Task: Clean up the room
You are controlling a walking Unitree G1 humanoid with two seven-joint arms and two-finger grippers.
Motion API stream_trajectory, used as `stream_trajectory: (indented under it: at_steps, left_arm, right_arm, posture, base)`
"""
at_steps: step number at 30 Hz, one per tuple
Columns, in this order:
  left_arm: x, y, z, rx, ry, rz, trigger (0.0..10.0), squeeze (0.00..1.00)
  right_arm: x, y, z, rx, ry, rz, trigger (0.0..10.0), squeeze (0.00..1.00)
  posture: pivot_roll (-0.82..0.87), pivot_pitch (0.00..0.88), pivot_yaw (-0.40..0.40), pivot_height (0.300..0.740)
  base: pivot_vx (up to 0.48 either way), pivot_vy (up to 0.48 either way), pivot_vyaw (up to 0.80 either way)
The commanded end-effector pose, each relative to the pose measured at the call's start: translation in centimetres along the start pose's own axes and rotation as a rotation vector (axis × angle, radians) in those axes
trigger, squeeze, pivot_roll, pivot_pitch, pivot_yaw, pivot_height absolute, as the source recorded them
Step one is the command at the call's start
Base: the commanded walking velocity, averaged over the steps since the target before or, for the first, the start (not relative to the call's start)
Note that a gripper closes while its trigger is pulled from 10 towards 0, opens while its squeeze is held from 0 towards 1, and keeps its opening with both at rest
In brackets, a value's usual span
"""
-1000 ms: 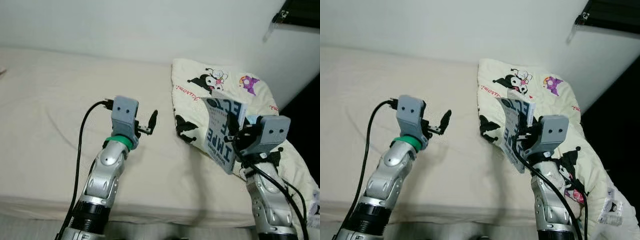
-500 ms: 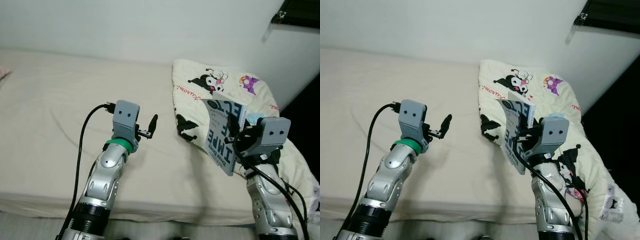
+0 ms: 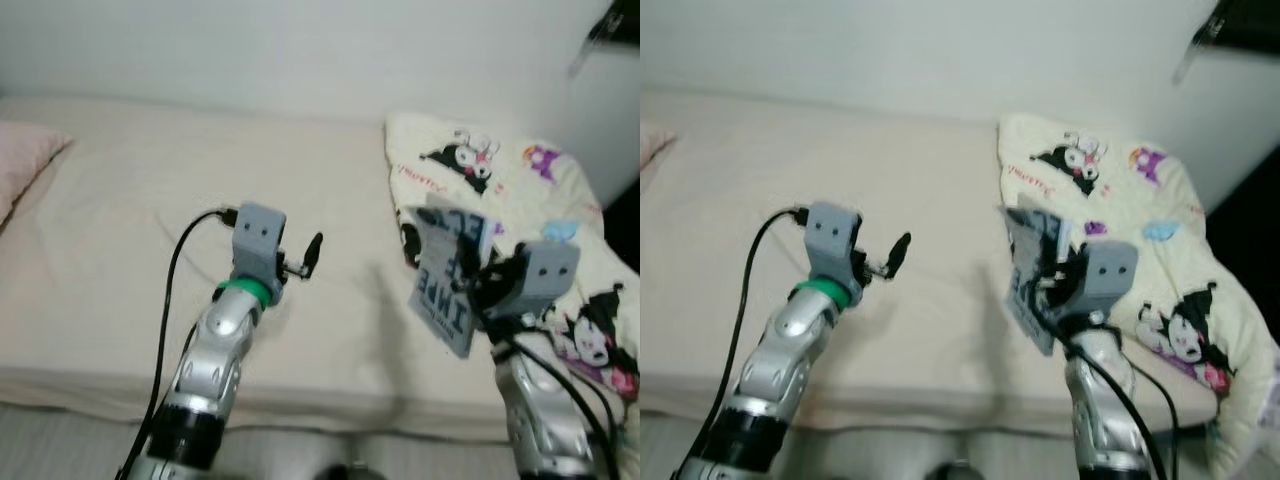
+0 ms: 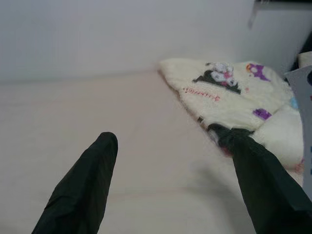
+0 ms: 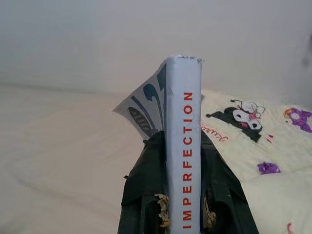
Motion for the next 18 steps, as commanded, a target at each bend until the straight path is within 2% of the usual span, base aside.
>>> stream_trajectory:
  at_steps: [1,18]
  left_arm:
    - [-0.32,-0.79,-0.29,-0.002,0.008,-0.027,10.0,0.00]
    - [-0.32,-0.64,-0.41,-0.005,0.009,-0.023,10.0,0.00]
  right_arm:
    - [-0.05,0.43,-0.23,0.002,0.008,0.024,10.0,0.00]
    - [-0.13,0.40,-0.38,0.006,0.007,0.026,10.0,0.00]
  posture:
    - [-0.12,0.107,-0.016,0.740]
    - [-0.12,0.113,-0.010,0.740]
  base:
    - [0.000,0.480,0.00]
    - [0.000,0.477,0.00]
Point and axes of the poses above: a point about 5 cm out from each wrist's last joint towards the gripper, its own x axis pointing out of the wrist towards the gripper, its own y axis along the axis of the wrist's last joint, z = x × y, the point moved 3 cm from there along x, pointing out of the wrist towards the gripper, and after that the axes turned 2 degrees about -x, right-handed, at the moved point
